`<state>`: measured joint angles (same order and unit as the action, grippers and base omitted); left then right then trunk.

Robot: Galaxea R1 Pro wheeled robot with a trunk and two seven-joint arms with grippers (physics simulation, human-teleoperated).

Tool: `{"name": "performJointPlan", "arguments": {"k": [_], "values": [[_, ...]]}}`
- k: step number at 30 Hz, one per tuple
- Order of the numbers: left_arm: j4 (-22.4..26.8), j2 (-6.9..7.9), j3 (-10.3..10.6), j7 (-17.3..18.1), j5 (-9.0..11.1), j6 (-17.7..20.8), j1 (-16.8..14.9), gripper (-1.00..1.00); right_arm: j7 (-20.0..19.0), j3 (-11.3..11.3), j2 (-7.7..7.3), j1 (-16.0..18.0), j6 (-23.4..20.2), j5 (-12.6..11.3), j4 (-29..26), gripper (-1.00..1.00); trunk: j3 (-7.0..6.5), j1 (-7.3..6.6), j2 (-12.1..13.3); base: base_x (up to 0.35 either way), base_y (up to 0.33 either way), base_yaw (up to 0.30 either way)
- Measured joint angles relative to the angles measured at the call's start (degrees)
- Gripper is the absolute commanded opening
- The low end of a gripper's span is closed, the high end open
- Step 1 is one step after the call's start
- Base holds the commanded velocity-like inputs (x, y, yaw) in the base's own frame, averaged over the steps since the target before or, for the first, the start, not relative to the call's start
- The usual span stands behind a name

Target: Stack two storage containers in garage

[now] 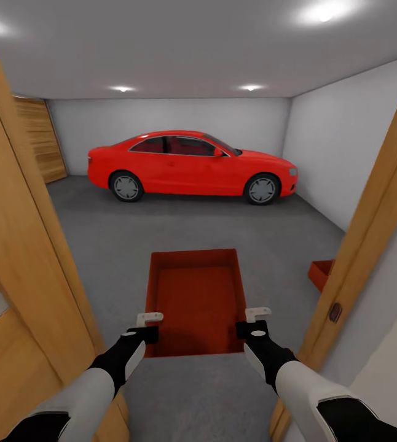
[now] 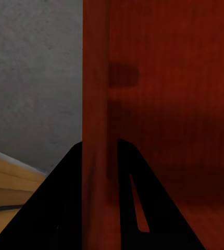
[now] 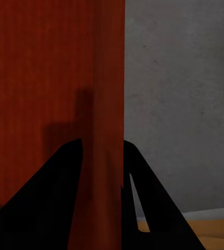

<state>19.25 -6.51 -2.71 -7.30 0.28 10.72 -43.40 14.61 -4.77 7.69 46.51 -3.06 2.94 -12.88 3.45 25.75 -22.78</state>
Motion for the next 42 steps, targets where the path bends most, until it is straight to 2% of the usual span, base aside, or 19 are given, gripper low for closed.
{"name": "performJointPlan", "arguments": {"k": [36, 42], "values": [[0.1, -0.02, 0.0, 0.0, -0.1, 0.1, 0.0, -1.00, 0.0, 0.0, -0.01, 0.0, 0.0, -0.1, 0.0, -1.00, 0.00, 0.00, 0.0, 0.000, 0.015, -0.036], [0.0, -0.06, 0.1, -0.1, 0.1, 0.0, 0.0, -1.00, 0.0, -0.1, -0.06, 0.0, 0.0, -0.1, 0.0, -1.00, 0.00, -0.03, 0.0, 0.192, 0.000, 0.000]]}}
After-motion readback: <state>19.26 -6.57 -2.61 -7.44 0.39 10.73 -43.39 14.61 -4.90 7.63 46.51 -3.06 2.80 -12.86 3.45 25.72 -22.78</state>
